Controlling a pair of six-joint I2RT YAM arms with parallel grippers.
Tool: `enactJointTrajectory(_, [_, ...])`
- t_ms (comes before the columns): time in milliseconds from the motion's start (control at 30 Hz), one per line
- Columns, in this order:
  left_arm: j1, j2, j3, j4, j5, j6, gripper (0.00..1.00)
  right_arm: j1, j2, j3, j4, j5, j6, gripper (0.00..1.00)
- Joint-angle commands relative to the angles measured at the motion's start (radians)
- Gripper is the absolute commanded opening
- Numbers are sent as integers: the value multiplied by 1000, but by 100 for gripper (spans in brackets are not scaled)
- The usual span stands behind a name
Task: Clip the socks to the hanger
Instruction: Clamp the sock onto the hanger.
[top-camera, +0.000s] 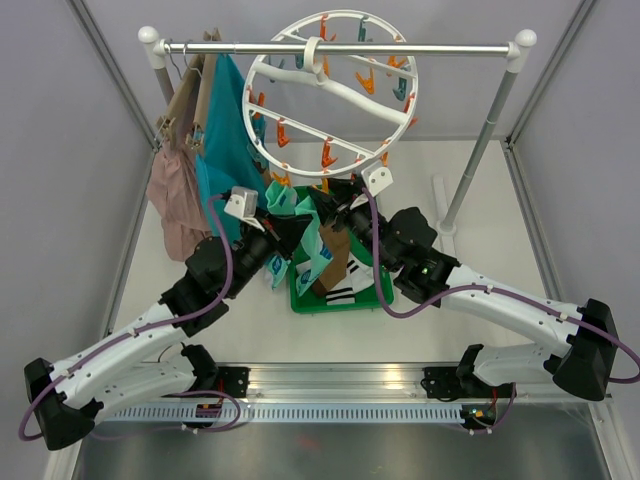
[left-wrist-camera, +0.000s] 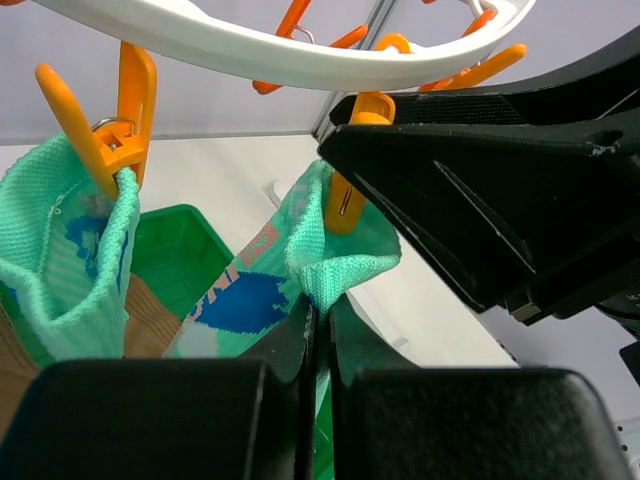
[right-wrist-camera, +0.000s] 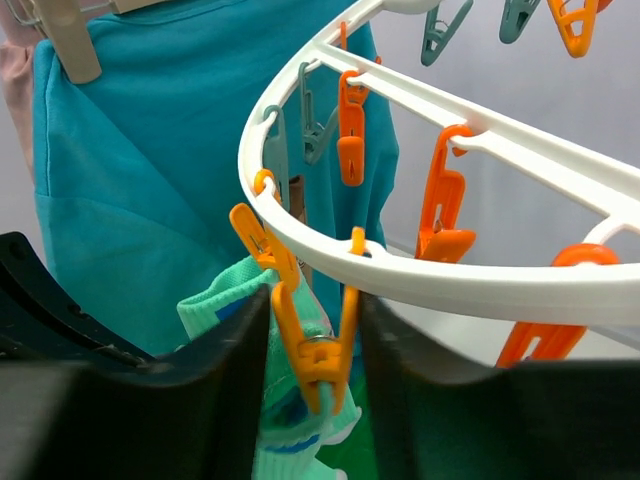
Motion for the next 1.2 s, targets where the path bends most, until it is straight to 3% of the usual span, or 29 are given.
enactJointTrajectory(0, [5,3,48,57,-6,-29,2,4,-15,8,-25,9,22,50])
enactJointTrajectory(133, [5,12,57,46,-12,-22,2,4,-24,9,-34,8,54,66])
enactJointTrajectory(300, [5,17,88,0,-52,16,2,4,-50,23,-77,14,95,73])
enactJointTrajectory(667, [9,38,305,-281,-277,237,3,4,-193,-23,-254,38,216,77])
enactJointTrajectory(967, [22,55,421,-341,-369,384,3,4,-259,-80,-401,127,291,78])
enactJointTrajectory(1167, [26,79,442,-348,-397,447,3,4,-216,-83,-508,167,328,78])
